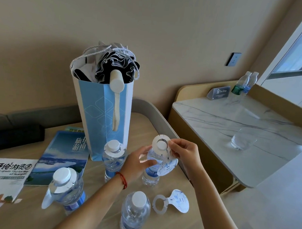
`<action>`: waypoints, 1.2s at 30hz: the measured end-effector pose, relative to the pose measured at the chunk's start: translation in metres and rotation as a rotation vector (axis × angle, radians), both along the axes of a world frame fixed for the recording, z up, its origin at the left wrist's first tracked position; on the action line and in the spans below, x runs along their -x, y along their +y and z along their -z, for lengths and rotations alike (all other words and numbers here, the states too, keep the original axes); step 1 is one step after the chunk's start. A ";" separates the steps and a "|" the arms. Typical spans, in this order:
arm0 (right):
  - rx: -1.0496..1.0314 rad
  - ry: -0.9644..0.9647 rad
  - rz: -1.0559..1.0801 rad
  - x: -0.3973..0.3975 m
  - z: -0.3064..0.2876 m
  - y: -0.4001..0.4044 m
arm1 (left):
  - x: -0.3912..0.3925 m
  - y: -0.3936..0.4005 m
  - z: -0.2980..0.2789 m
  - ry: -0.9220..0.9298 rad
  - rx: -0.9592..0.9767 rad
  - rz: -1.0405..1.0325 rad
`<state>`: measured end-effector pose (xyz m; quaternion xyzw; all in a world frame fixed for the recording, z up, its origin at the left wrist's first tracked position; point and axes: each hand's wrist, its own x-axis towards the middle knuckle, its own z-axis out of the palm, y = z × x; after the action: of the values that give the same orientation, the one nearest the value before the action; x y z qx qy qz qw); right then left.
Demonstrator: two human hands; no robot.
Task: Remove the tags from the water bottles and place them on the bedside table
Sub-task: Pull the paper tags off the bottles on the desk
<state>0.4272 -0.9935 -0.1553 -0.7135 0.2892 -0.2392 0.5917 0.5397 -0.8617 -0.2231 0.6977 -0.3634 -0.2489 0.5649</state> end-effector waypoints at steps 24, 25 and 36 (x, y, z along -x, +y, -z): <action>-0.282 0.420 0.316 0.051 0.136 -0.025 | 0.004 0.003 -0.006 -0.048 -0.056 0.000; -0.241 0.439 0.314 0.051 0.136 -0.026 | 0.005 0.003 -0.008 -0.050 -0.064 0.000; 0.072 0.166 0.249 0.038 0.046 0.008 | 0.030 0.035 -0.044 -0.153 -0.006 -0.115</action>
<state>0.3896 -0.9852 -0.2008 -0.7102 0.4145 -0.2614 0.5054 0.5099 -0.8271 -0.1794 0.7361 -0.3641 -0.1633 0.5467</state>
